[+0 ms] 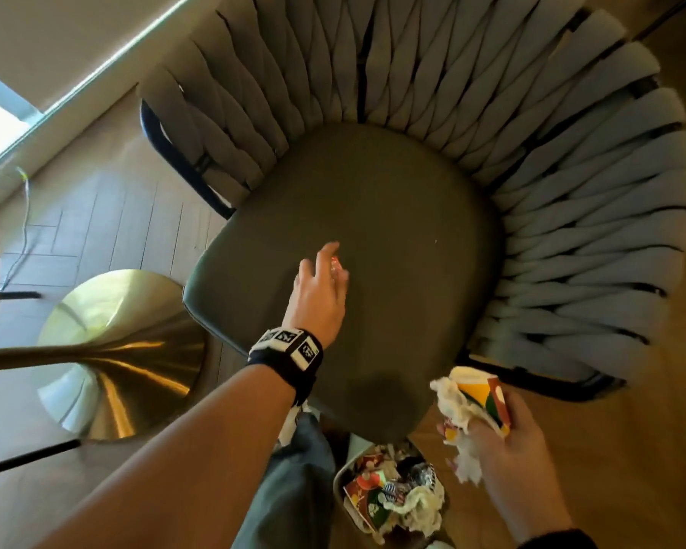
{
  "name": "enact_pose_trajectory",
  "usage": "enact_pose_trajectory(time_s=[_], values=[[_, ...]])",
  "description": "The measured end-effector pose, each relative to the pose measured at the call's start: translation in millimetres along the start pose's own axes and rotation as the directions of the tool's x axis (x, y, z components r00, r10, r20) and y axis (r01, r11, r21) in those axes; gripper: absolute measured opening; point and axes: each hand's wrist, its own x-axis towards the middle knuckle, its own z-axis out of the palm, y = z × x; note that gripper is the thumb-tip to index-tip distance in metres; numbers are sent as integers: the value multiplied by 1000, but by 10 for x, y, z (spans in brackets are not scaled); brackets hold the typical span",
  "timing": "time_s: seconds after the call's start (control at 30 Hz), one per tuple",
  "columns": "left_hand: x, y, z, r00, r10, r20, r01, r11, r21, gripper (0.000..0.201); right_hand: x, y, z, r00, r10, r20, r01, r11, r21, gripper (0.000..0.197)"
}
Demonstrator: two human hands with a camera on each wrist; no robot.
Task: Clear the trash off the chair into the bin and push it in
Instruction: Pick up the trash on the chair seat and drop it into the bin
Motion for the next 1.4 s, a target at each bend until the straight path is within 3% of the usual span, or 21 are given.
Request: enact_pose_trajectory(time_s=[0.07,0.17,0.3,0.4,0.5,0.63,0.77,0.87,1.0,1.07,1.17,1.2,1.27,1.4], values=[[62,-10,178,998,-42,39,34,982,187,62,-172,267,-111,999,34,13,-34,998,-44,31],[260,26,437,993,-110,49,85,930,357,37,-378,627,-287,998,40,40,-36,994,-100,28],[203,68,495,992,-125,-25,126,942,310,28,-494,969,-501,999,-2,36,6,994,-112,28],[-326,123,547,995,-90,-40,93,990,105,29,-485,1215,-581,997,4,76,3,995,-97,31],[-1175,136,704,1000,1,-19,-1,1000,-21,37,-343,1570,-487,997,1,81,13,984,-177,28],[-2315,-83,1122,994,-59,94,64,997,-50,17,-40,1995,-169,992,-7,125,47,945,-323,26],[-2933,-572,1690,971,-192,144,199,979,-42,9,337,2310,303,979,-60,197,164,803,-572,46],[-3065,-849,2025,931,-334,146,338,941,1,15,654,2502,658,949,-159,273,312,613,-726,49],[-3048,-1104,2338,937,-345,65,346,938,-14,21,980,2684,1044,902,-289,321,407,316,-857,38],[-2999,-1152,2451,925,-374,69,372,928,40,27,1096,2781,1172,903,-297,311,385,241,-891,34],[-2957,-1236,2608,797,-553,243,532,833,151,49,1209,2891,1258,931,-208,300,351,285,-892,38],[-2962,-1276,2655,768,-559,314,523,829,197,54,1225,2905,1258,933,-184,309,353,300,-886,41],[-2985,-1320,2686,760,-522,387,459,853,248,55,1219,2887,1202,933,-150,326,359,347,-867,48],[-3000,-1165,2505,792,-518,323,492,855,164,53,1131,2729,961,936,-133,327,350,469,-811,61]])
